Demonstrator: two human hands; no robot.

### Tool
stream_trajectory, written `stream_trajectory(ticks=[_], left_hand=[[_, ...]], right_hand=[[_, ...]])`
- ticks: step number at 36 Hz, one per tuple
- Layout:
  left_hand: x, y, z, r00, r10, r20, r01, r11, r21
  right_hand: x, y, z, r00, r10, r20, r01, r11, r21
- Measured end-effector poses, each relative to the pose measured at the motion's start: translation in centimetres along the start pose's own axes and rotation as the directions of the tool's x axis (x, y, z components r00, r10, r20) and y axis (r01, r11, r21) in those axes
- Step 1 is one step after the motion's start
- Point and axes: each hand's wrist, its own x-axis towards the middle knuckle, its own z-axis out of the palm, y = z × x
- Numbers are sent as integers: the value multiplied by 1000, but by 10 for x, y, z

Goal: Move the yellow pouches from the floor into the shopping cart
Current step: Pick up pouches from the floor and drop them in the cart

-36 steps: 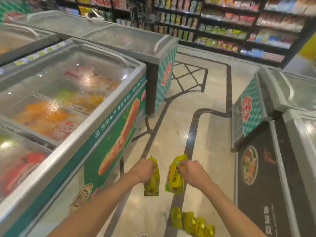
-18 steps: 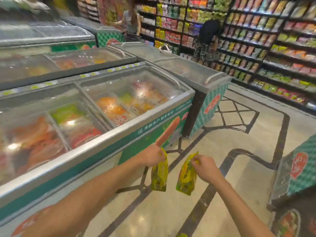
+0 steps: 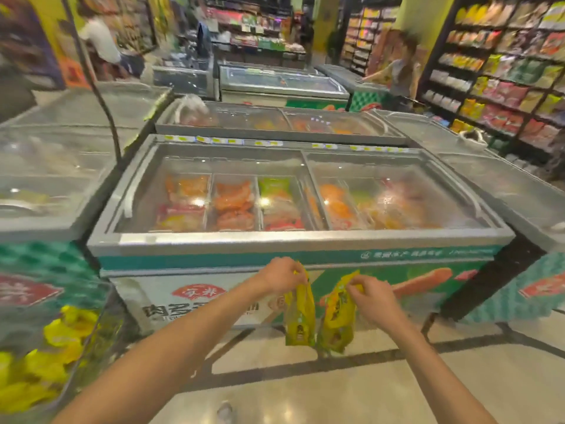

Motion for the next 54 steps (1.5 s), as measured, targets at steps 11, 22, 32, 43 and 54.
stream_trajectory(ticks=[11, 22, 32, 43, 54], left_hand=[[-100, -129, -99, 923, -265, -278, 227, 961, -159], [-192, -285, -199, 747, -468, -473, 356, 881, -310], [-255, -375, -261, 586, -587, -559, 442, 809, -387], [-270, -461, -292, 383, -737, -557, 537, 668, -515], [-246, -558, -310, 202, -874, -441, 548, 474, -689]], right_hand=[[36, -172, 75, 918, -364, 159, 372, 928, -25], [71, -377, 183, 722, -613, 321, 656, 753, -39], [84, -539, 266, 525, -748, 406, 832, 552, -59], [112, -657, 356, 334, -801, 497, 921, 390, 10], [154, -725, 470, 124, -745, 655, 969, 233, 82]])
